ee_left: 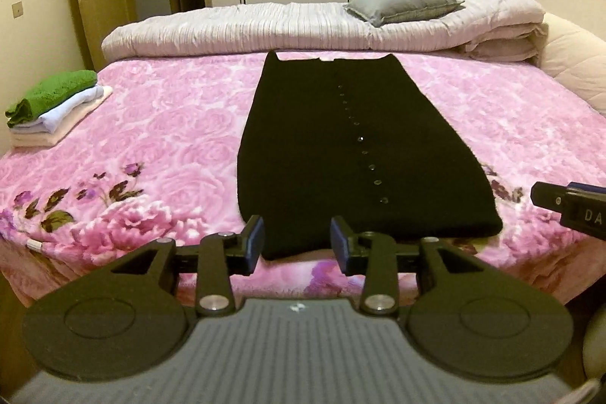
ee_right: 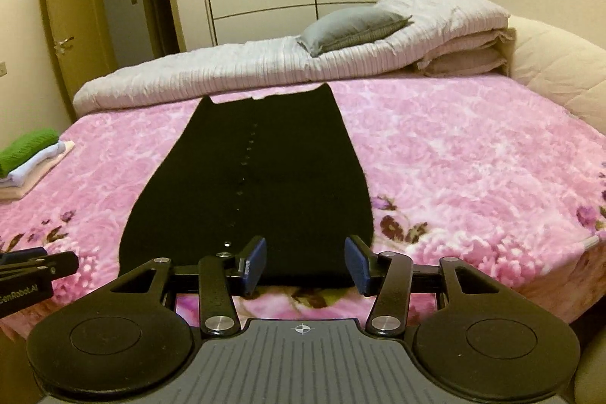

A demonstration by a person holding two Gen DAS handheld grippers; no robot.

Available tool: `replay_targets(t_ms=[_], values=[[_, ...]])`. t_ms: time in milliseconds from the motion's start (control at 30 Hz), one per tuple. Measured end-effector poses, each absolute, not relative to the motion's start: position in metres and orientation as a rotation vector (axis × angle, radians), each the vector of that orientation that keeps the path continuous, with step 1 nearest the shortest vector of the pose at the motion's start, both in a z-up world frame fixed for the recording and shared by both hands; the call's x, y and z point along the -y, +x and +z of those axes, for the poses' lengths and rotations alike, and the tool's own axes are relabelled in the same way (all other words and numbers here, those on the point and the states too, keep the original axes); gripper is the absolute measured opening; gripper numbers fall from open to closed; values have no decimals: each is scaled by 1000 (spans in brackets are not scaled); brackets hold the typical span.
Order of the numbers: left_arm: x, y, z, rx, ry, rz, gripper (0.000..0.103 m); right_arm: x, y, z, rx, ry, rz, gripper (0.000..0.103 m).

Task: Fold clothes
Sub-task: 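Open both grippers and pull back from the flattened black garment, then grasp the garment's hem end with the left gripper while the right gripper grasps beside it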

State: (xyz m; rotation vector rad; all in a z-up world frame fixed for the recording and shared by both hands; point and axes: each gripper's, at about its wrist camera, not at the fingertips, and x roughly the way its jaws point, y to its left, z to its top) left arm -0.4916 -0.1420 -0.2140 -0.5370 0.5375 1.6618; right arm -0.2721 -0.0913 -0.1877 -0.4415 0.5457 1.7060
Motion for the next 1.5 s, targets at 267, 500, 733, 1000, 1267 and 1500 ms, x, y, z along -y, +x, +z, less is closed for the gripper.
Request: replay_targets(t_ms=[267, 500, 733, 1000, 1267, 1500], values=[[155, -491, -217, -531, -533, 1657, 39, 109, -286, -185, -531, -467, 1737, 51], [156, -497, -228, -550, -564, 1660, 39, 111, -301, -193, -542, -507, 1760, 51], [142, -502, -241, -589, -608, 1645, 39, 98, -308, -203, -573, -543, 1752, 52], [113, -511, -264, -623, -679, 1616, 39, 67, -304, -227, -635, -598, 1702, 52], [87, -572, -302, -525, -881, 1604, 39, 28, -255, -265, -748, -589, 1620, 52], [48, -627, -330, -230, -1154, 1512, 39, -19, -184, -288, -982, -387, 1602, 52]])
